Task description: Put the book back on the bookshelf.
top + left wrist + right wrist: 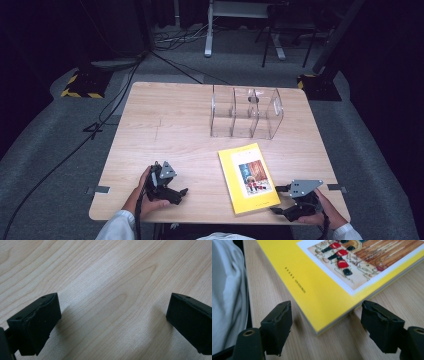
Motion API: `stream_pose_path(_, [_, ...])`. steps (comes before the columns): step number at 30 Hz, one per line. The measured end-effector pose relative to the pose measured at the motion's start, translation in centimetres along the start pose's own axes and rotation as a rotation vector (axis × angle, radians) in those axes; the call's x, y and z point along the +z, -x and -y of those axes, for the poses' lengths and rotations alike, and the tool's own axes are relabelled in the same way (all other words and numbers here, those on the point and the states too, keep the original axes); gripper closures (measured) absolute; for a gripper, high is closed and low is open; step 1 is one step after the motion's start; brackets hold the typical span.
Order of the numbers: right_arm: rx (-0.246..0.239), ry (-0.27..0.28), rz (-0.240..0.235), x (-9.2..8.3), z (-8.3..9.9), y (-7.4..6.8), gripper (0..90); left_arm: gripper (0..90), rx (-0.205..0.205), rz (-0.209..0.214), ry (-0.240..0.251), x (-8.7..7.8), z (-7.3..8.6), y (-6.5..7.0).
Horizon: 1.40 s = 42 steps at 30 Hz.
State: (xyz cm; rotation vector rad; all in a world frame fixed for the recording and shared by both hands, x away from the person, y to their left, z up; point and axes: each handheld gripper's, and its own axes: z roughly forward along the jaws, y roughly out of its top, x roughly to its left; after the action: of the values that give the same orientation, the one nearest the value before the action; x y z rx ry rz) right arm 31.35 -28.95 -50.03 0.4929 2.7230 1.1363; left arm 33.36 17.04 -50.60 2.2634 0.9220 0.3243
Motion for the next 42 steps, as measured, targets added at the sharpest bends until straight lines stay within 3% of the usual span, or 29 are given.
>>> stream_pose_path(4, [0.01, -0.008, 0.023, 0.5, -0.5, -0.1, 21.0, 0.6, 0.01, 0.005, 0.002, 0.1, -0.1, 0.2])
stream_pose_path(7, [0.003, -0.019, 0.073, 0.8, -1.0, -0.9, 17.8, 0.6, 0.018, 0.013, -0.001, 0.2, -0.2, 0.9])
stream_pose_path(9, [0.015, -0.021, 0.087, 1.0, -1.2, -1.2, 17.6, 0.6, 0.032, 0.027, -0.001, 0.4, -0.5, 1.7])
stream_pose_path(13, [0.043, 0.003, 0.114, 1.8, -1.7, -1.7, 17.6, 0.3, 0.108, 0.093, -0.003, 1.2, -1.3, 4.6])
stream_pose_path(17, [0.075, 0.011, 0.147, 3.3, -3.0, -2.1, 17.7, 0.3, 0.151, 0.129, -0.005, 1.8, -1.9, 6.5])
stream_pose_path(21, [0.111, 0.001, 0.194, 5.0, -4.8, -2.7, 17.7, 0.3, 0.177, 0.155, -0.005, 2.2, -2.3, 7.7])
stream_pose_path(24, [0.105, -0.005, 0.204, 5.9, -5.9, -3.4, 20.0, 0.6, 0.17, 0.149, -0.005, 2.4, -2.5, 8.3])
stream_pose_path(29, [0.047, 0.019, 0.127, 6.2, -6.2, -4.1, 25.2, 0.6, 0.162, 0.139, -0.003, 2.6, -2.7, 8.2])
stream_pose_path(34, [0.017, 0.024, 0.058, 5.9, -6.1, -4.1, 29.8, 0.7, 0.1, 0.08, -0.001, 2.8, -3.0, 6.9])
stream_pose_path(36, [-0.017, 0.005, 0.053, 5.4, -6.0, -3.9, 34.8, 0.7, 0.113, 0.05, 0.01, 2.7, -3.0, 6.1])
stream_pose_path(37, [-0.033, -0.008, 0.069, 5.3, -5.9, -3.7, 35.9, 0.4, 0.116, 0.052, 0.011, 2.7, -3.0, 5.7])
stream_pose_path(38, [-0.04, -0.025, 0.08, 5.1, -5.8, -3.5, 33.5, 0.8, 0.092, 0.08, -0.003, 2.7, -3.0, 5.2])
stream_pose_path(39, [-0.037, -0.035, 0.049, 4.7, -5.6, -2.8, 38.5, 0.2, 0.102, 0.087, -0.007, 2.7, -3.1, 5.0])
stream_pose_path(40, [-0.038, -0.033, 0.053, 4.4, -5.6, -2.4, 47.8, 0.3, 0.114, 0.096, -0.006, 2.8, -3.1, 4.9])
stream_pose_path(41, [-0.031, -0.039, 0.07, 4.2, -5.6, -1.7, 45.6, 0.3, 0.118, 0.103, -0.005, 2.8, -3.1, 4.8])
stream_pose_path(42, [-0.005, -0.032, 0.022, 3.8, -5.6, -0.6, 45.8, 0.3, 0.12, 0.106, -0.005, 2.8, -3.1, 4.7])
